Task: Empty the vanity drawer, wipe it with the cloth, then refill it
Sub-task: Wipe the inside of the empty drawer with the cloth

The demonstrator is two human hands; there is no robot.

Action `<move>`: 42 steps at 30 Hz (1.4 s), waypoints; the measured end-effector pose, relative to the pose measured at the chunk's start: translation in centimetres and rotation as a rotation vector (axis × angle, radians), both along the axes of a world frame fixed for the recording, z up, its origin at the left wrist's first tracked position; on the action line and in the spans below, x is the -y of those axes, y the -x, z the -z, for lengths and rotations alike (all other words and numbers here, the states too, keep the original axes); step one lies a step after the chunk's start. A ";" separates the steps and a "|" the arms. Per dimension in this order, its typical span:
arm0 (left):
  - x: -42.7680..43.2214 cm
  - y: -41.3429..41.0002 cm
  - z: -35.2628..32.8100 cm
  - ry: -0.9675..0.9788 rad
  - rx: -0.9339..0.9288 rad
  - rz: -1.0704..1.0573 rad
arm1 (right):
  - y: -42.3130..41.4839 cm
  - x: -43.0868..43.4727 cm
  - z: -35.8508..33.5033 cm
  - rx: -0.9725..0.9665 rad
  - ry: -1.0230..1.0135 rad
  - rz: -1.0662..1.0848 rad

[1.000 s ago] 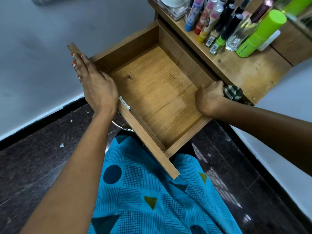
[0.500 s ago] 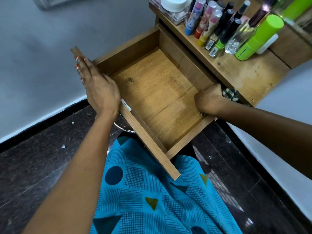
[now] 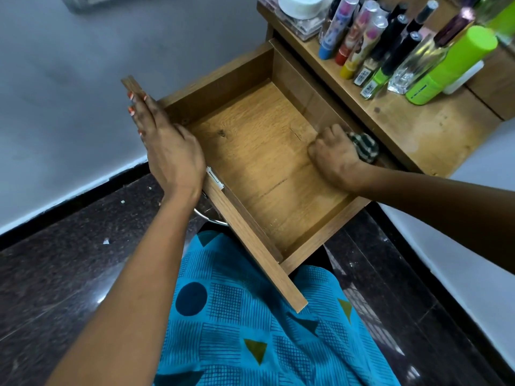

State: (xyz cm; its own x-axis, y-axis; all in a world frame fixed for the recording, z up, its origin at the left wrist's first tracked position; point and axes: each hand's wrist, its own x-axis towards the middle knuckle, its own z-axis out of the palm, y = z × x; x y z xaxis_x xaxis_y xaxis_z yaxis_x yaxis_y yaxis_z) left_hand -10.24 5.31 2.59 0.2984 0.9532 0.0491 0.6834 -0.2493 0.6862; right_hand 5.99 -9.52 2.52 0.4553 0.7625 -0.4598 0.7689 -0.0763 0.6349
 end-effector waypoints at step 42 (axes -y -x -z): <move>-0.2 0.0 0.3 0.001 0.042 0.007 | -4.1 -8.6 1.4 0.168 -0.135 -0.309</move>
State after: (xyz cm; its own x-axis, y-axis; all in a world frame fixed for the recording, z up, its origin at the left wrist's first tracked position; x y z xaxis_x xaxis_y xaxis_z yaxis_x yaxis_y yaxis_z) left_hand -10.28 5.51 2.29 0.3024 0.9512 0.0609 0.6526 -0.2532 0.7142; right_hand 10.10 -0.87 1.12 0.2546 0.9243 -0.2843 0.6548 0.0516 0.7540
